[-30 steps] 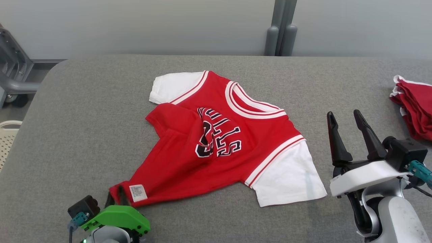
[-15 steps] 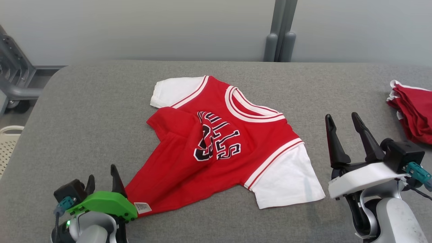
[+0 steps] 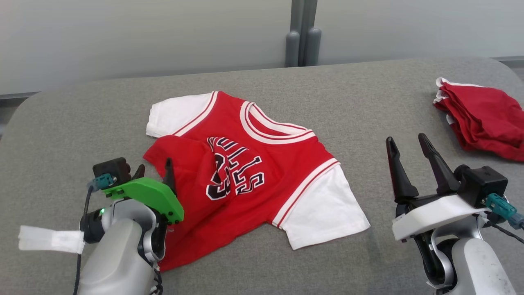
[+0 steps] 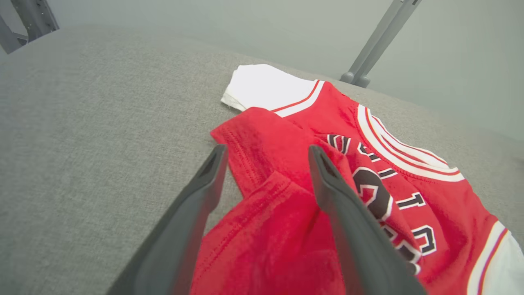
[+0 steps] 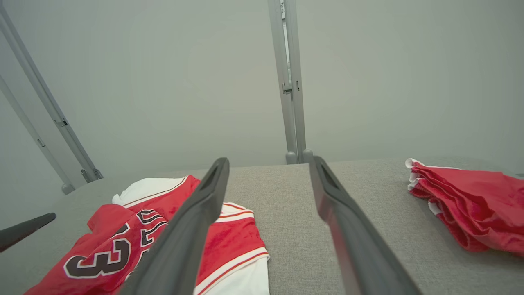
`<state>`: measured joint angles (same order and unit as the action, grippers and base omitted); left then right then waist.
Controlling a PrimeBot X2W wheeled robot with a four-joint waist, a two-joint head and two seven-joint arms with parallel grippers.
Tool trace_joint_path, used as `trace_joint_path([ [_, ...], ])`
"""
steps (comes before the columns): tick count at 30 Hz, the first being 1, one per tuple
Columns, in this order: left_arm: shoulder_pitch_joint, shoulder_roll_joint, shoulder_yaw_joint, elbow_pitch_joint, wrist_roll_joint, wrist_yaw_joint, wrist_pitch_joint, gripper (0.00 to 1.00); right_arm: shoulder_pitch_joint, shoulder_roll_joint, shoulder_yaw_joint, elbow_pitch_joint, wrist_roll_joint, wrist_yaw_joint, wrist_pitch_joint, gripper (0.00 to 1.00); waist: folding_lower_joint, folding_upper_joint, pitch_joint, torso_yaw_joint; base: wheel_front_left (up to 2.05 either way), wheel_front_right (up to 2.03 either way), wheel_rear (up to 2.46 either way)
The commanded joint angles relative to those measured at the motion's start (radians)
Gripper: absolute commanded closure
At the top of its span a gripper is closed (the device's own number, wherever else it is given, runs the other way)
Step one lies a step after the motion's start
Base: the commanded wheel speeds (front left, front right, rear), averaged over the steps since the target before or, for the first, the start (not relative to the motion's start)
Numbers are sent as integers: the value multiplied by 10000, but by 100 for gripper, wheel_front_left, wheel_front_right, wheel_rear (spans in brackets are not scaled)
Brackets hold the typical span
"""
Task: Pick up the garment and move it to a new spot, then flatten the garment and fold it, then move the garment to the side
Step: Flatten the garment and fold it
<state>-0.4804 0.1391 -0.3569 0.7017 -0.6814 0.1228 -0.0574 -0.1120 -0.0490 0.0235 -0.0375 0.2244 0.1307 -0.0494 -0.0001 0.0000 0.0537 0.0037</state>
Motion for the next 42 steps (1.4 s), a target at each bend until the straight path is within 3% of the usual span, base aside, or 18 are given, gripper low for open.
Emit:
trace_joint_path([
  [1,-325,20,-47,213,-1,-90,176,0,-151,-31,26,-66,-101,1,38,0,1,0,350,-449,0,0,0],
  [7,-1347,253,-144,1311,48,-309,663,0,-344,-30,95,-205,-182,1,91,0,1,0,843,-1135,0,0,0],
  [13,-2204,471,-115,2500,86,-115,1066,0,-540,-28,164,-348,-232,1,71,0,1,0,1423,-1681,0,0,0],
  [24,-3234,673,-174,4019,86,74,1635,0,-823,-28,269,-331,-186,1,-98,0,1,0,2068,-2022,0,0,0],
  [25,-3291,704,-204,4156,116,57,1703,7,-829,-28,268,-326,-184,1,-111,0,1,0,2107,-2038,0,0,0],
  [26,-3324,742,-231,4277,124,14,1731,58,-836,-27,268,-325,-188,1,-123,0,1,0,2140,-2048,0,0,0],
  [27,-3367,776,-258,4364,148,-45,1730,83,-860,-27,260,-321,-190,1,-133,0,1,0,2174,-2054,0,0,0],
  [28,-3421,794,-295,4434,179,-93,1727,100,-893,-28,247,-314,-194,1,-141,0,1,0,2206,-2055,0,0,0],
  [34,-4053,988,-586,4511,561,-16,889,100,-948,-27,156,-239,-229,1,-225,0,1,0,2336,-1949,0,0,0],
  [42,-5327,1497,-1567,4382,1841,256,-609,100,-1100,-30,262,-193,-116,1,-265,0,1,0,2540,-2053,0,0,0],
])
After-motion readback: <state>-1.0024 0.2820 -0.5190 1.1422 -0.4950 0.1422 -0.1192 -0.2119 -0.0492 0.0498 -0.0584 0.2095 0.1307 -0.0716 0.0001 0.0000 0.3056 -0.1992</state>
